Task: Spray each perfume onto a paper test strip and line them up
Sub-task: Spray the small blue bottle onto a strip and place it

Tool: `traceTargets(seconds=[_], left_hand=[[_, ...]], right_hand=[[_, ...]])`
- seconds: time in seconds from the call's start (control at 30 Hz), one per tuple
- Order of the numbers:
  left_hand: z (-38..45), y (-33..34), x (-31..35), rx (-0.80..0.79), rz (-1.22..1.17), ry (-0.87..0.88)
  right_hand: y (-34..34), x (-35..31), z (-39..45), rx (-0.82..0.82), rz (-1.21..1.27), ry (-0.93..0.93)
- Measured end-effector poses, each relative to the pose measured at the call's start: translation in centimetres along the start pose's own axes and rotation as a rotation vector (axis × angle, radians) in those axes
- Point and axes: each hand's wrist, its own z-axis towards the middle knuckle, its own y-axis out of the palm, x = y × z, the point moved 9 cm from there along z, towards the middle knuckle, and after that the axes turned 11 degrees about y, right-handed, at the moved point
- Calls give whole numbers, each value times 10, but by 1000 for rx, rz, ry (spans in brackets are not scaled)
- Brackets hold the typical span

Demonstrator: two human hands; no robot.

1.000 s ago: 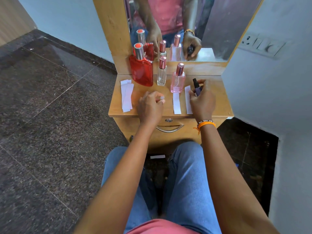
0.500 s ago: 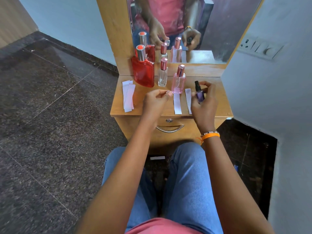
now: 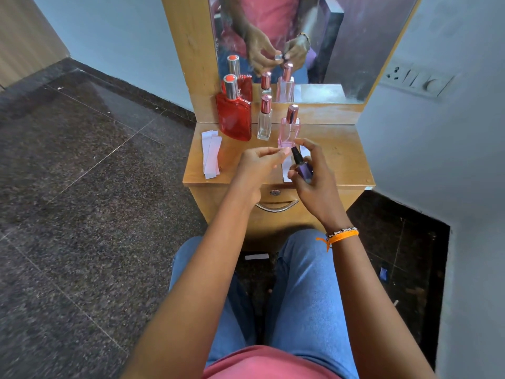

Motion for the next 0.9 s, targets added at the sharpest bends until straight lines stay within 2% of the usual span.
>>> traceTargets(seconds=[0.2,0.47,0.7,0.8,0.9], left_hand=[[-3,2,0,46,-143,1],[-7,6,-1,6,-29,13],[-10,13,-6,-37,-55,12],[-8,12,-5,-1,-42,79],[-5,9,6,12,239,270]], right_hand=[[3,-1,-7,-66,18,22],[8,-2,-10,-113,32,40],[4,-1,-13,-48,92,53],[2,6,-11,-15,107,74],[-4,21,-7,22,182,158]])
